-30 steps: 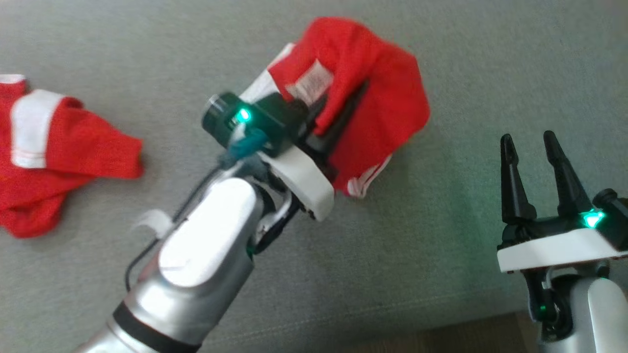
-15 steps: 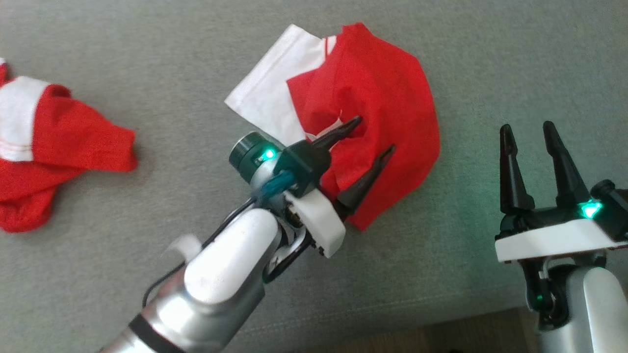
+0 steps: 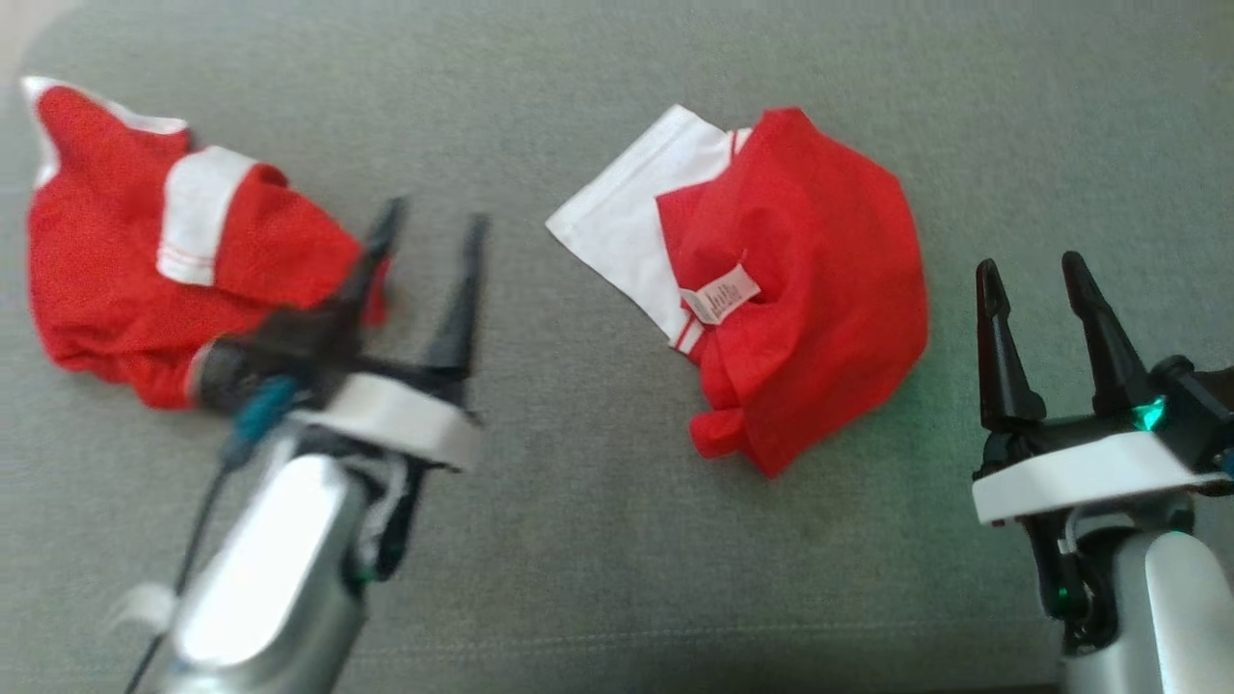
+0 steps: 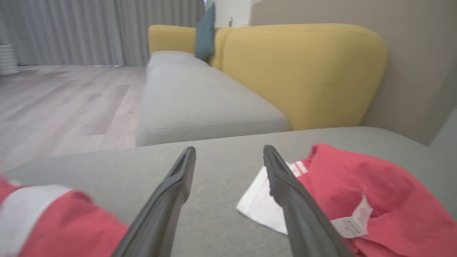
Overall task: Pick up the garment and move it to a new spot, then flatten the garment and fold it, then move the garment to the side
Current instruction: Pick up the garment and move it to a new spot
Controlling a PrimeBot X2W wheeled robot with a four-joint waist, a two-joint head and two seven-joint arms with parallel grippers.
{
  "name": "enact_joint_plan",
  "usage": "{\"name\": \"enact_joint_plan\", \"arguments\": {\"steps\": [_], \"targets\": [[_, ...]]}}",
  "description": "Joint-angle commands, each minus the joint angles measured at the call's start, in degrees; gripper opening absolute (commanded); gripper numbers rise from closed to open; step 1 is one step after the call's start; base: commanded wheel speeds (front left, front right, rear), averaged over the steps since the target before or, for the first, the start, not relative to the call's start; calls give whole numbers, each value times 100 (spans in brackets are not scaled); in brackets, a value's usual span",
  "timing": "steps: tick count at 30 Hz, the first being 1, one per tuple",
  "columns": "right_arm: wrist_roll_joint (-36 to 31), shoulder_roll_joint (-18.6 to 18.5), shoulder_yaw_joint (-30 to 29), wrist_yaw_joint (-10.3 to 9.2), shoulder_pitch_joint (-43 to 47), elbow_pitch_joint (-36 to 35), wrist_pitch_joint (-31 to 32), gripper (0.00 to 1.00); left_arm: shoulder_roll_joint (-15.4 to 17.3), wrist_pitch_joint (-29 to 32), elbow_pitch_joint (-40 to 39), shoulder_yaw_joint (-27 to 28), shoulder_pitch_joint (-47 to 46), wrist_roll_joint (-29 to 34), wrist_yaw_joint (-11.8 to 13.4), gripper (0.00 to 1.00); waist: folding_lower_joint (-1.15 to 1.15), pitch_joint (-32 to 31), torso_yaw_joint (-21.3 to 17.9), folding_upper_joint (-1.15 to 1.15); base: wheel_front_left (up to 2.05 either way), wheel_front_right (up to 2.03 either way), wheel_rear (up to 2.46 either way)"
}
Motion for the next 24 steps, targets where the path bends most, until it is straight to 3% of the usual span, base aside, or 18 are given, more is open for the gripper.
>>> {"name": "enact_joint_plan", "arguments": {"steps": [1, 10, 24], "targets": [[-46, -29, 98, -4, -18, -203, 51, 100, 229, -66, -270, 473, 64, -45, 115, 100, 0, -175, 138, 0, 0, 0, 0], [-204, -29, 51, -4, 229, -134, 142, 100, 662, -69, -572, 1433, 961, 9, 242, 100, 0, -544, 219, 0, 0, 0, 0], [-233, -29, 112, -4, 688, -206, 311, 100, 728, -69, -729, 1492, 1791, 189, 227, 100, 0, -949, 115, 0, 0, 0, 0]]}}
